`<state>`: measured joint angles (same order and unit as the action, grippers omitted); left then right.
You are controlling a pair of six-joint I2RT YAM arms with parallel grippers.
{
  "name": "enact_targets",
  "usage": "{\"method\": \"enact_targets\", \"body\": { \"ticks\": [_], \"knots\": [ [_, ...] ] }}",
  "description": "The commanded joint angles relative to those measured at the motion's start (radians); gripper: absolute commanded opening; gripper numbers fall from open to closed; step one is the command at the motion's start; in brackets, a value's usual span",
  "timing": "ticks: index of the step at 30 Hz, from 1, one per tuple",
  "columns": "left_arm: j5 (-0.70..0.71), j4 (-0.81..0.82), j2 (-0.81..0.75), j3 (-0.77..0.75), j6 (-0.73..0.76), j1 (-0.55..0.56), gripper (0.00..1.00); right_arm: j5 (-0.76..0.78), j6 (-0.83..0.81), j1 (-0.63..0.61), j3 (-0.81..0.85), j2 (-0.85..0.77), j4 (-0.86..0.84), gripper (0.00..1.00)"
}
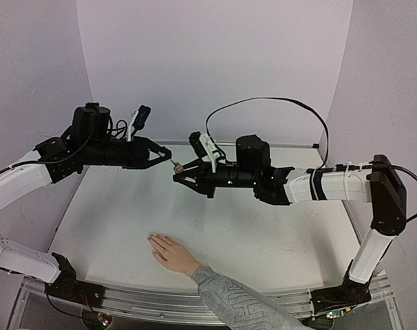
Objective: Paint the nails
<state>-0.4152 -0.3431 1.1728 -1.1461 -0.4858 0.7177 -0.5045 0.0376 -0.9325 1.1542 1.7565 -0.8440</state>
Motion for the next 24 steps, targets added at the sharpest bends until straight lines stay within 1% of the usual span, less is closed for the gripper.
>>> {"method": "enact_targets", "body": {
  "ticks": [1,17,24],
  "knots": [
    [0.007,0.011,-0.001,-0.058,0.024,0.011,0.00,-0.010,-0.003,-0.008,0.075,0.016,-0.057,0.00],
    [0.042,-0.020,0.005,-0.061,0.045,0.014,0.00,-0.009,-0.021,-0.019,0.078,0.003,-0.047,0.00],
    [0.043,-0.050,0.020,-0.073,0.059,0.025,0.00,-0.007,-0.021,-0.020,0.110,0.019,-0.039,0.00]
  ]
}}
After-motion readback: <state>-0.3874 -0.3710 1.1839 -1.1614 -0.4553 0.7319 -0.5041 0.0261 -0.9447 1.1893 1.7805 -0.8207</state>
